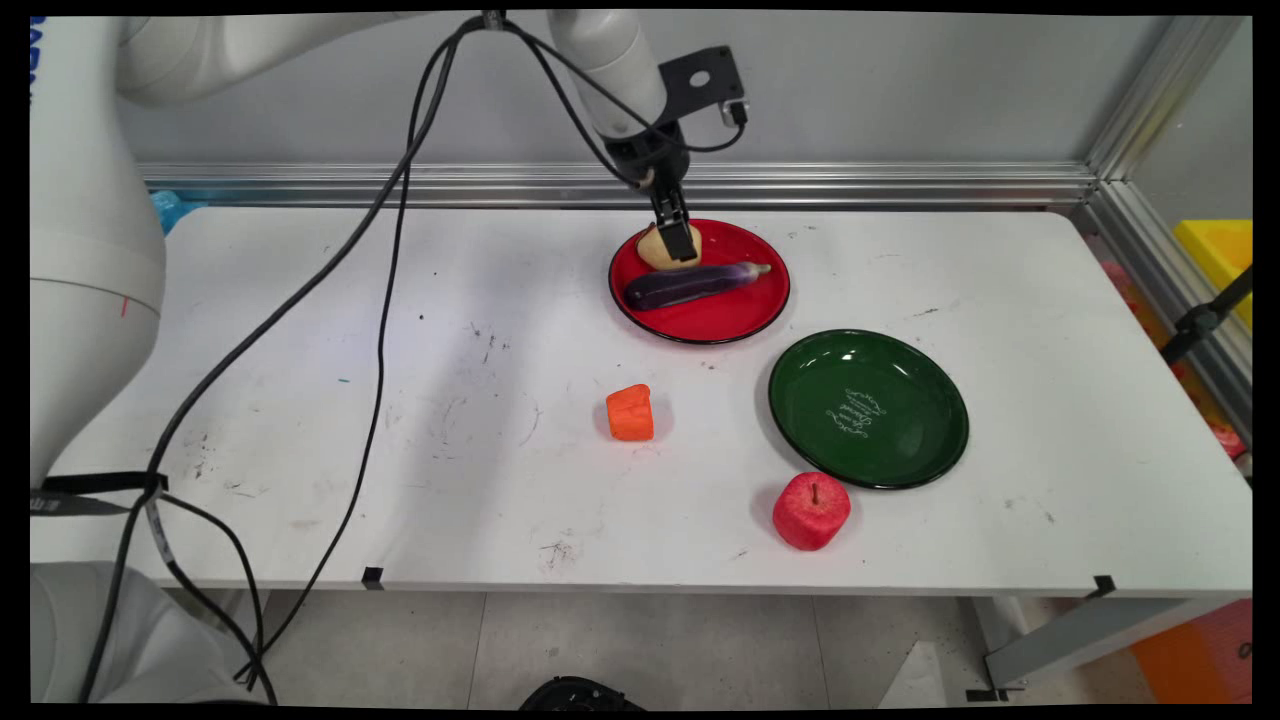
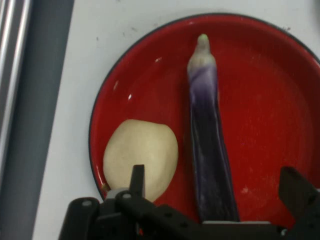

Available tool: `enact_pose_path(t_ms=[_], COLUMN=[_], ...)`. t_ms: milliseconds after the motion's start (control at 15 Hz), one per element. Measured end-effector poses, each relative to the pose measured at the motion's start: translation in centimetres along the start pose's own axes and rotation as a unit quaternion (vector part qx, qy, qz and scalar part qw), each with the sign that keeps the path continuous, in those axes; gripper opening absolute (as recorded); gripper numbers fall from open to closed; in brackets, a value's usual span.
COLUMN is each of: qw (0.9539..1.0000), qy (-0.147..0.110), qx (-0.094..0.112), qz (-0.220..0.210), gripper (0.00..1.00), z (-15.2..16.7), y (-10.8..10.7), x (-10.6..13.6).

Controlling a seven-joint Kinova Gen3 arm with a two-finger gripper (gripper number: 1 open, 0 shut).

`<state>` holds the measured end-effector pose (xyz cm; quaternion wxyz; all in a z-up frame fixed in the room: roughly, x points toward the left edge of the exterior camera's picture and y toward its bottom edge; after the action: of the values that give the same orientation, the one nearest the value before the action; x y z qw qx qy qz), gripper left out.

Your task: Pick up the eggplant from the red plate

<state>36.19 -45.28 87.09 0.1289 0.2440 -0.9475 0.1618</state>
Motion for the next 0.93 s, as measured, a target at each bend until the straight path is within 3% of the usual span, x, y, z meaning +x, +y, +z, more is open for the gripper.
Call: enact_pose_path(t_ms=[467, 933], qw=[0.9991, 0.9979], qy=[-0.026, -0.027], qx=[-0.018, -0.027], qz=[-0.027, -0.053], gripper=[1.00, 1.00], z=[2.5, 4.6], y=[0.4, 0.6], x=[-2.8, -3.9])
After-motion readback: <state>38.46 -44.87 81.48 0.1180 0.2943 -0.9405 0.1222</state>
